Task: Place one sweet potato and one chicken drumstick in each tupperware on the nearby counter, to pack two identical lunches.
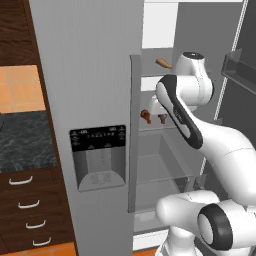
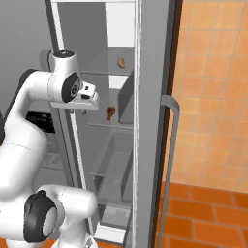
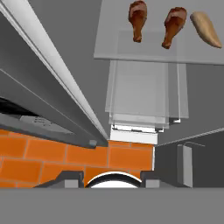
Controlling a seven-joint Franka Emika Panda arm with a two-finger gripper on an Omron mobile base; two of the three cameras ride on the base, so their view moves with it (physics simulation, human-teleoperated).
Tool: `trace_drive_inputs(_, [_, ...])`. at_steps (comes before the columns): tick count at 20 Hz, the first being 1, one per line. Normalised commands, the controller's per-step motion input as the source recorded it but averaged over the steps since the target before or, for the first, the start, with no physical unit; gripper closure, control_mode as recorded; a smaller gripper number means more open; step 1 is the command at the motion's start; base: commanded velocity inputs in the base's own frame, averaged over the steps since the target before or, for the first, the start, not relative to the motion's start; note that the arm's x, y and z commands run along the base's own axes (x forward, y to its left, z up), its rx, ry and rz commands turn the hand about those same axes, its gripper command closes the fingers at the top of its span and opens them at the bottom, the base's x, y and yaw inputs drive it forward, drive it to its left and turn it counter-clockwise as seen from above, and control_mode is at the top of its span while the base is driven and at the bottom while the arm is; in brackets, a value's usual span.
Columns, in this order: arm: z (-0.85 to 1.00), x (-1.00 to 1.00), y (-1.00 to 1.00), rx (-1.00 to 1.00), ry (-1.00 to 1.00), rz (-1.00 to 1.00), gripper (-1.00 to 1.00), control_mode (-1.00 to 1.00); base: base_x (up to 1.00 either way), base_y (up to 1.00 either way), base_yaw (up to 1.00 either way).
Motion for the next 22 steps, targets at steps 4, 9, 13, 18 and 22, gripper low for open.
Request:
trace_drive_inputs(4, [0.00, -0.46, 0.00, 0.00, -0.10, 0.00, -1.00, -1.00, 0.00, 0.00, 0.00])
trace_drive_inputs(9, [0.19, -0.75, 0.00, -0.02, -0.19, 0.01, -1.00, -1.00, 0.00, 0.00, 0.00])
trace_drive_inputs(13, [0.74, -0.27, 0.00, -0.04, -0.16, 0.00, -1.00, -1.00, 0.00, 0.00, 0.00])
trace_drive_inputs(18, [0.75, 0.00, -0.02, -0.01, -0.09, 0.03, -1.00, -1.00, 0.00, 0.00, 0.00])
trace_drive_inputs(22, [0.57, 0.29, -0.06, 0.00, -0.02, 0.01, -1.00, -1.00, 0.00, 0.00, 0.00])
